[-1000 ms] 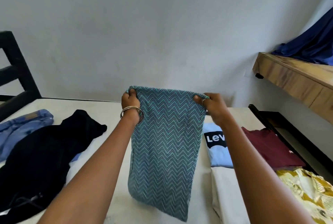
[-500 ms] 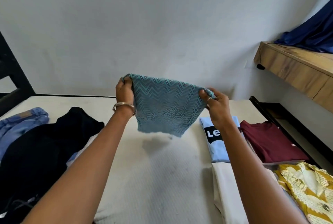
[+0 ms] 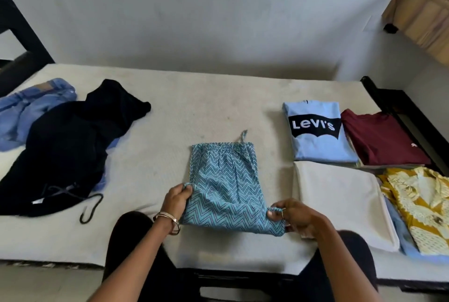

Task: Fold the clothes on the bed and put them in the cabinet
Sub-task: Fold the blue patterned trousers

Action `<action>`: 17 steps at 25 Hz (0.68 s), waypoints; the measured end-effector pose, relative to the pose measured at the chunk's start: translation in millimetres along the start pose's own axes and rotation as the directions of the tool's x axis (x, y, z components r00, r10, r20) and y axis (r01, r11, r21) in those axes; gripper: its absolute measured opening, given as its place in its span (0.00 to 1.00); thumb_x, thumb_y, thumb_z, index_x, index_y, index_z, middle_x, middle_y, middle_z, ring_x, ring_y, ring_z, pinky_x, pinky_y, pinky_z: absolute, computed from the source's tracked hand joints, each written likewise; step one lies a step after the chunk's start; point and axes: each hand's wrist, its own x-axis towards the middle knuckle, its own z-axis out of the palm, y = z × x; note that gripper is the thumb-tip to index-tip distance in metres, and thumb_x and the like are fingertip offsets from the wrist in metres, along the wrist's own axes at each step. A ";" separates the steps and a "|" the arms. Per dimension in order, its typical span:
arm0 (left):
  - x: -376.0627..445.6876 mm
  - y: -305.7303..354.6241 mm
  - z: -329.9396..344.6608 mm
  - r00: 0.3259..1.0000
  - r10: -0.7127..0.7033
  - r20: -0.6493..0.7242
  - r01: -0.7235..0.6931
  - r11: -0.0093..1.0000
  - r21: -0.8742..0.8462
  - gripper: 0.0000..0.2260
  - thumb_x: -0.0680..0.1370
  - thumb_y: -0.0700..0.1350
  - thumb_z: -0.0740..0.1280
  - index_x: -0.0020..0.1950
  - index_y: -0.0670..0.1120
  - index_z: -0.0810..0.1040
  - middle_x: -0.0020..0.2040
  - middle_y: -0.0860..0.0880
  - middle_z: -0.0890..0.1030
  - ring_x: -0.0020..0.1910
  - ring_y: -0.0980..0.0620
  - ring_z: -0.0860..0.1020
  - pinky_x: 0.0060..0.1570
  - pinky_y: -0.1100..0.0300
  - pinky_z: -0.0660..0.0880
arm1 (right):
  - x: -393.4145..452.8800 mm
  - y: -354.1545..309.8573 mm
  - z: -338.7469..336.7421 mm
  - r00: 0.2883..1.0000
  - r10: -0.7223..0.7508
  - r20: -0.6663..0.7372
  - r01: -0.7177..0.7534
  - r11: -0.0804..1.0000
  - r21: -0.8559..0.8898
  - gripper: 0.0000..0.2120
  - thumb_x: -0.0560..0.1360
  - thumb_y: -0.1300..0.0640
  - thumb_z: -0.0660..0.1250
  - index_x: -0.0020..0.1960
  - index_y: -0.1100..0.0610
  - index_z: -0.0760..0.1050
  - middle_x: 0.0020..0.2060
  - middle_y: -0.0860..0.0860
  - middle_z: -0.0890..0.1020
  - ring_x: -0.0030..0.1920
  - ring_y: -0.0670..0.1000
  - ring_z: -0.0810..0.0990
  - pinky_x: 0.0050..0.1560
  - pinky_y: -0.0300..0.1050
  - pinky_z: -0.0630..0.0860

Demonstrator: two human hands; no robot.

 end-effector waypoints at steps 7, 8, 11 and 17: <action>37.1 21.1 -8.5 0.955 0.248 -0.164 -0.261 0.963 -0.066 0.13 0.75 0.49 0.62 0.40 0.39 0.72 0.34 0.47 0.70 0.36 0.54 0.67 0.37 0.57 0.64 | 41.8 -56.4 -23.9 0.940 -0.310 -0.140 0.310 0.950 -0.024 0.18 0.69 0.46 0.77 0.45 0.61 0.83 0.39 0.56 0.83 0.40 0.50 0.80 0.41 0.43 0.77; 48.3 29.1 -6.9 0.940 0.286 -0.185 -0.297 0.955 -0.031 0.14 0.76 0.51 0.62 0.41 0.40 0.72 0.34 0.47 0.70 0.35 0.56 0.66 0.36 0.59 0.64 | 53.3 -71.1 -26.5 0.914 -0.361 -0.186 0.362 0.932 -0.031 0.17 0.70 0.48 0.75 0.46 0.63 0.82 0.38 0.56 0.82 0.39 0.50 0.79 0.39 0.42 0.77; 103.0 49.1 2.4 0.915 0.297 -0.272 -0.288 0.955 0.073 0.20 0.76 0.60 0.57 0.46 0.43 0.74 0.35 0.48 0.73 0.34 0.54 0.71 0.37 0.57 0.66 | 107.4 -112.6 -35.1 0.832 -0.404 -0.379 0.434 0.901 -0.008 0.15 0.71 0.50 0.73 0.46 0.63 0.83 0.38 0.57 0.83 0.39 0.52 0.80 0.40 0.45 0.77; 192.2 28.5 31.5 0.955 -0.194 -0.226 0.271 0.883 0.384 0.32 0.78 0.57 0.65 0.76 0.44 0.57 0.68 0.35 0.71 0.66 0.35 0.70 0.63 0.46 0.68 | 211.2 -110.6 -14.7 0.635 -0.016 -0.772 -0.104 0.989 -0.106 0.30 0.77 0.38 0.64 0.72 0.53 0.63 0.66 0.61 0.71 0.68 0.63 0.67 0.65 0.65 0.65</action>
